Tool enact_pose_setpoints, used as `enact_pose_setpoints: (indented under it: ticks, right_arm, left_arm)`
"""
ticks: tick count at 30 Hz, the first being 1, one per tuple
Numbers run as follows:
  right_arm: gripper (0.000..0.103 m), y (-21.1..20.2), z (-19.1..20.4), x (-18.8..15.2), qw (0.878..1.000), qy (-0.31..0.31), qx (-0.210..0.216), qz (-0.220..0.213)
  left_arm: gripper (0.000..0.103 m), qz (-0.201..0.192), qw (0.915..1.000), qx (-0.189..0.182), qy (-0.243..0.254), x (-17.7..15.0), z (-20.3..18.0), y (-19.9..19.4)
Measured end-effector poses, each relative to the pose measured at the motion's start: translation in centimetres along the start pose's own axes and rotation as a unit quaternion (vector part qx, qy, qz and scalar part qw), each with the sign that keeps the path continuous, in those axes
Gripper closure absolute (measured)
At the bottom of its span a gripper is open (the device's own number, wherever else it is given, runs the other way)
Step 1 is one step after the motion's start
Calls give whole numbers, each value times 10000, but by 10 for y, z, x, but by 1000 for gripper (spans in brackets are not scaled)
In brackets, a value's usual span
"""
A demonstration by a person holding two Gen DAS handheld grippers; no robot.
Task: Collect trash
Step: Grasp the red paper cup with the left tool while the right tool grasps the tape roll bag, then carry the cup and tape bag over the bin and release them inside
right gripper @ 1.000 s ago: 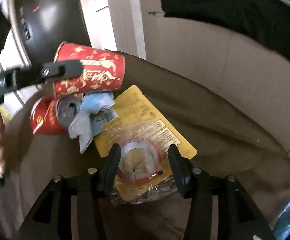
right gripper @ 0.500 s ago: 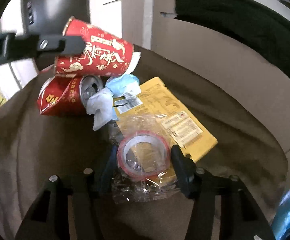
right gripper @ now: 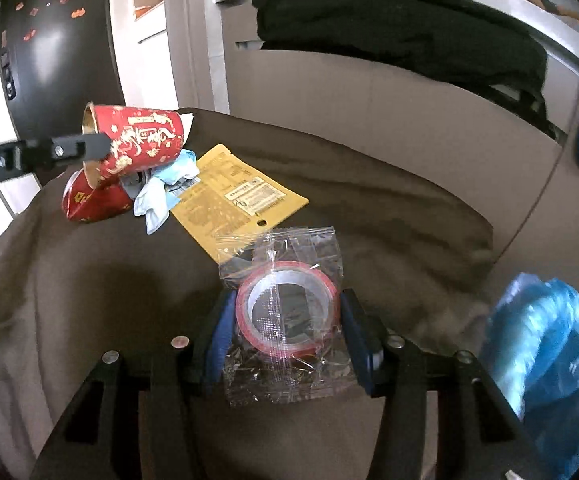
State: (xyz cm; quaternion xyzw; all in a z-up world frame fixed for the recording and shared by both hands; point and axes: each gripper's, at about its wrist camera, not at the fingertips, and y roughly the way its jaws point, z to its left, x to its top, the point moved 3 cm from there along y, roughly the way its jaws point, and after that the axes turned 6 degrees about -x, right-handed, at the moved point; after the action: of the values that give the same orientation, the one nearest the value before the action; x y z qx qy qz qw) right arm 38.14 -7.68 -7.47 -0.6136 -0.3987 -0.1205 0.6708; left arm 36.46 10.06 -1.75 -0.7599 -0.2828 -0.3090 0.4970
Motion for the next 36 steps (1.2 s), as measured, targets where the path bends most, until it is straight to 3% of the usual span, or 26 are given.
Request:
enact_pose_setpoints:
  ticks: [20,25,36]
  right_arm:
    - [55,-74,-48,-22,9968,305,-464,-576]
    - [55,-94,-77,-27,9936,530,-712,-699]
    - [55,-150,-184,-61,9777,1271,-1415,-892]
  left_arm:
    - [100,-43,9966,-402,711,11,-108,-9]
    - [100,-13,9932,-695,929,13,-154,2]
    - [100,318,9803,-1392,1364,1,-263,42]
